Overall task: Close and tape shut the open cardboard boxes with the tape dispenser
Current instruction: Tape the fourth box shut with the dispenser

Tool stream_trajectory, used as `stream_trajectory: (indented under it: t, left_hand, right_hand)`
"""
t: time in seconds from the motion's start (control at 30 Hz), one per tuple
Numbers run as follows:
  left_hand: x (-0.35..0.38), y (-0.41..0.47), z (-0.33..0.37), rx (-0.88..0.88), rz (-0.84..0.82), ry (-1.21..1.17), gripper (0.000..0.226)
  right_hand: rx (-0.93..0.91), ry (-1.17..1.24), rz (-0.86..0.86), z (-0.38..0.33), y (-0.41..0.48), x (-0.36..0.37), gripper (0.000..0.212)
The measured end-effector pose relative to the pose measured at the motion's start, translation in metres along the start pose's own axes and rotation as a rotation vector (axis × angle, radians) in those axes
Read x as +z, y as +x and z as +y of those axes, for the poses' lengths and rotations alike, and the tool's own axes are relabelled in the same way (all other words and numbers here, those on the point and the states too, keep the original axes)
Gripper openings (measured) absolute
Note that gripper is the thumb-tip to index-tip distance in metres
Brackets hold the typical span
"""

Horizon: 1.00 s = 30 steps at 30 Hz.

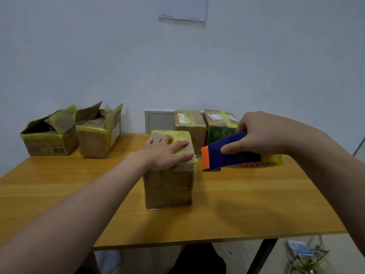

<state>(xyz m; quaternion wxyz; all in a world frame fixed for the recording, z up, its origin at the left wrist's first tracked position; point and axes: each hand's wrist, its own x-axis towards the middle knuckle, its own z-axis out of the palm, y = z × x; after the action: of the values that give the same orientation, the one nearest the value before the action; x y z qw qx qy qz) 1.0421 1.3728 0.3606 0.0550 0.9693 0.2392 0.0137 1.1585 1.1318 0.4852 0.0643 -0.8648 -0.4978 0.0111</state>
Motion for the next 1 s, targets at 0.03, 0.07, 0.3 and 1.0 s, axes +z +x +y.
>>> stream_trajectory:
  t: [0.03,0.07,0.3,1.0]
  left_hand:
    - [0.0,0.0,0.001,-0.002,0.0,-0.001,0.088]
    - [-0.001,0.0,0.002,-0.002,-0.002,0.001,0.088]
    - [-0.003,-0.003,0.006,-0.013,-0.012,0.003,0.086]
    - [-0.017,0.005,0.01,-0.043,-0.05,-0.063,0.086]
  right_hand:
    - [-0.003,0.011,-0.023,0.003,-0.003,0.0,0.037]
    - [0.0,0.02,-0.036,0.006,-0.004,0.002,0.037]
    - [0.053,-0.19,0.058,-0.015,0.003,0.02,0.043]
    - [0.11,-0.159,0.356,0.005,0.035,0.07,0.046]
